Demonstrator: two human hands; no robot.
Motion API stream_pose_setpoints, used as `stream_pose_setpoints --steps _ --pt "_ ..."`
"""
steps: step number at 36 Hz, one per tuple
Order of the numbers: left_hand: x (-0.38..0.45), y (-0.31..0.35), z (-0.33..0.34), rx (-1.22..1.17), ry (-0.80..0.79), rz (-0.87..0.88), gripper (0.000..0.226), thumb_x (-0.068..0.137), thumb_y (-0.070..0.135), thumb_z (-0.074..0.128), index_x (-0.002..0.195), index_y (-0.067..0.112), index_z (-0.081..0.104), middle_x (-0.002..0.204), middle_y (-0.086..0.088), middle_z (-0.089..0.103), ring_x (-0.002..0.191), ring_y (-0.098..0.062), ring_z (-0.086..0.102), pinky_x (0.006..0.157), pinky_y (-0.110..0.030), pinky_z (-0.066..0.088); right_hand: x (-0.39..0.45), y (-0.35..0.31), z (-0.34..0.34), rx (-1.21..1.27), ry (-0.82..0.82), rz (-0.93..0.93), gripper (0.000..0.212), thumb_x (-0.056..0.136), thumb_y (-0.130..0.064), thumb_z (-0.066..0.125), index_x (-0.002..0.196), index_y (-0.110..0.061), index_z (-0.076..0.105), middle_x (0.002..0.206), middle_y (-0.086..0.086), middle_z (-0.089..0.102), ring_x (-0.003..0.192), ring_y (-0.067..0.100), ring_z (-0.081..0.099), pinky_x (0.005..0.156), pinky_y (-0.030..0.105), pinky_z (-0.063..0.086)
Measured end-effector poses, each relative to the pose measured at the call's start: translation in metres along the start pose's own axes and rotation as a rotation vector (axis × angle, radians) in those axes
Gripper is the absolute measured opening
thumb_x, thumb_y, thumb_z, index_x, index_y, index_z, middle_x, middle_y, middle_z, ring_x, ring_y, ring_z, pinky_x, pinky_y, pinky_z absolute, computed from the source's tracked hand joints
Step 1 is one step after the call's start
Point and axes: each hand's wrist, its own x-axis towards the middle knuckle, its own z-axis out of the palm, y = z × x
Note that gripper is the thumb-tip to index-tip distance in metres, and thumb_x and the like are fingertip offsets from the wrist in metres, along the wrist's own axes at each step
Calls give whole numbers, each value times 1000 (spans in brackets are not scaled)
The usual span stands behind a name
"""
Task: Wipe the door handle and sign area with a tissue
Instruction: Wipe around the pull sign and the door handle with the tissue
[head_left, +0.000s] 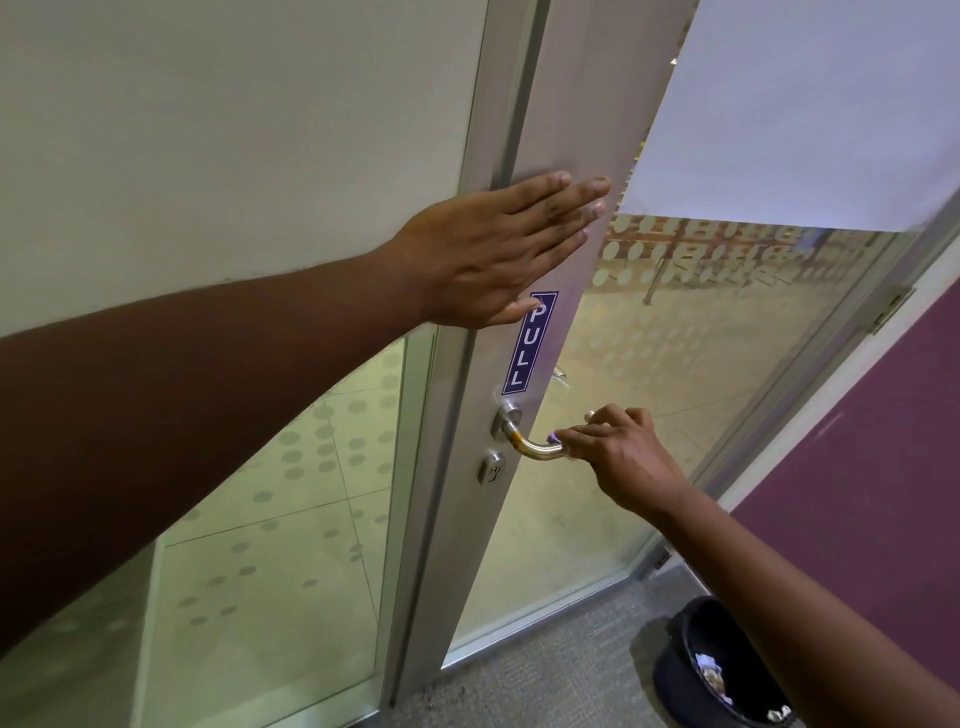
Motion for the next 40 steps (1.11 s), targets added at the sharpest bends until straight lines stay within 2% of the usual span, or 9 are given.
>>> stream_pose_setpoints --steps 6,9,17,21,27,29,32,36,40 --pt "0 0 0 6 -3 -2 81 103 53 -4 159 -6 1 167 -30 2 157 -41 0 128 -47 14 6 5 -4 0 -104 29 22 99 -30 54 117 -35 65 106 -17 70 110 15 45 84 39 26" --pt "0 0 1 2 -7 -4 82 103 53 -3 159 -6 1 167 -30 1 157 -42 0 128 -47 13 12 3 -6 33 -187 42 21 101 -26 51 115 -34 66 103 -17 67 112 13 42 88 40 25" --pt "1 0 2 -10 1 -11 82 104 54 -2 159 -7 2 167 -31 2 157 -42 0 128 -48 14 36 -14 -15 234 -375 98 30 101 -13 45 108 -29 70 96 -10 65 101 13 42 82 39 27" --pt "2 0 3 4 15 -5 82 103 53 -4 159 -6 3 167 -29 4 157 -41 2 128 -47 14 37 -28 -12 260 -268 127 28 99 -12 49 98 -29 71 88 -10 67 95 14 46 80 37 25" --pt "1 -1 4 -5 10 -8 82 103 53 -3 159 -6 2 167 -29 3 157 -41 1 128 -47 15 19 -55 -1 2 59 140 22 85 -8 69 93 -28 75 70 -6 68 90 17 53 76 35 22" --pt "1 -1 3 -3 16 -5 82 103 53 -3 159 -6 3 167 -29 4 157 -41 2 128 -47 15 14 -56 -2 -15 87 128 22 81 -9 73 91 -28 76 67 -6 70 87 18 55 74 35 22" --pt "1 1 2 1 5 -1 81 104 53 -2 159 -6 4 167 -29 5 157 -41 2 128 -47 14 14 -45 -12 22 116 77 11 90 -22 69 91 -29 77 69 -5 69 82 18 56 72 34 32" --pt "0 0 4 6 25 -3 81 103 53 -3 159 -6 4 167 -29 6 157 -41 4 128 -48 14 17 -24 -27 194 114 213 29 97 -43 52 98 -28 77 74 3 69 70 20 57 61 36 48" --pt "0 0 3 28 25 2 82 103 54 -1 158 -6 6 167 -29 7 157 -41 4 128 -48 14 12 -23 -20 232 50 217 18 96 -32 61 102 -29 78 80 4 71 74 24 59 63 35 49"
